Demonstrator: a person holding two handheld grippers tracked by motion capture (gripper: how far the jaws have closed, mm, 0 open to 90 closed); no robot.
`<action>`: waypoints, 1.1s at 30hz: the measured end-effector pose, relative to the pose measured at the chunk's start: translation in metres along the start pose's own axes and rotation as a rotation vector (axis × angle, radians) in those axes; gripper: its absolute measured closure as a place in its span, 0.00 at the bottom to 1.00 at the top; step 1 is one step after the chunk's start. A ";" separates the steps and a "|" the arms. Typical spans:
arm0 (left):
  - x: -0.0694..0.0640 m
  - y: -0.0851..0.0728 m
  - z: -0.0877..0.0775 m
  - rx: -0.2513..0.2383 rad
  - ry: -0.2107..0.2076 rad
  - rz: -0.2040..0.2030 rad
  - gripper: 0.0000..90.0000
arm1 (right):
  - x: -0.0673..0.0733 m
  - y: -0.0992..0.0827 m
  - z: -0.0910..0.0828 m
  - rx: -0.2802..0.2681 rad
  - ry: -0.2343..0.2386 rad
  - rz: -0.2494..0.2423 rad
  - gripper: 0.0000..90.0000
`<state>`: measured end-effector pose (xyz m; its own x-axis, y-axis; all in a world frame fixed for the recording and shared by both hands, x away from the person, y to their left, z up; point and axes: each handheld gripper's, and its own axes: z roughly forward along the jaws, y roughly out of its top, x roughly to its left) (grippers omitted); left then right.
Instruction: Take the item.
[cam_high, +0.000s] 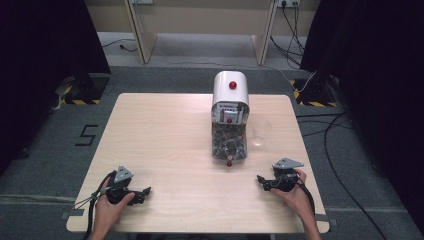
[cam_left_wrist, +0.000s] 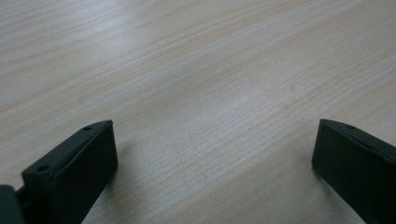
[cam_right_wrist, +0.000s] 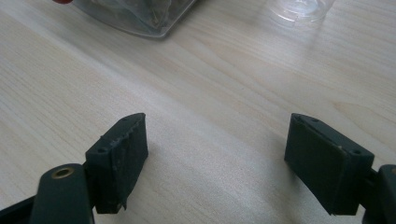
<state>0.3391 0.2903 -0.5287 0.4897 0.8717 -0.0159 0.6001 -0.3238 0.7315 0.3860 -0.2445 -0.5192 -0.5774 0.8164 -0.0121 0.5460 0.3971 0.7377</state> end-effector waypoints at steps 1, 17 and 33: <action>0.000 0.000 0.000 0.000 0.000 0.000 0.00 | 0.000 0.000 0.000 0.000 0.000 0.000 0.24; 0.000 0.000 0.000 0.001 0.000 0.001 0.00 | 0.000 0.000 0.000 0.000 0.000 0.000 0.25; 0.000 0.000 0.000 -0.001 0.000 -0.001 0.00 | 0.003 0.010 -0.012 -0.077 -0.046 -0.004 0.29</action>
<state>0.3391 0.2903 -0.5287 0.4891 0.8721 -0.0163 0.6000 -0.3229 0.7319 0.3822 -0.2431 -0.5035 -0.5502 0.8338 -0.0448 0.4946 0.3686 0.7870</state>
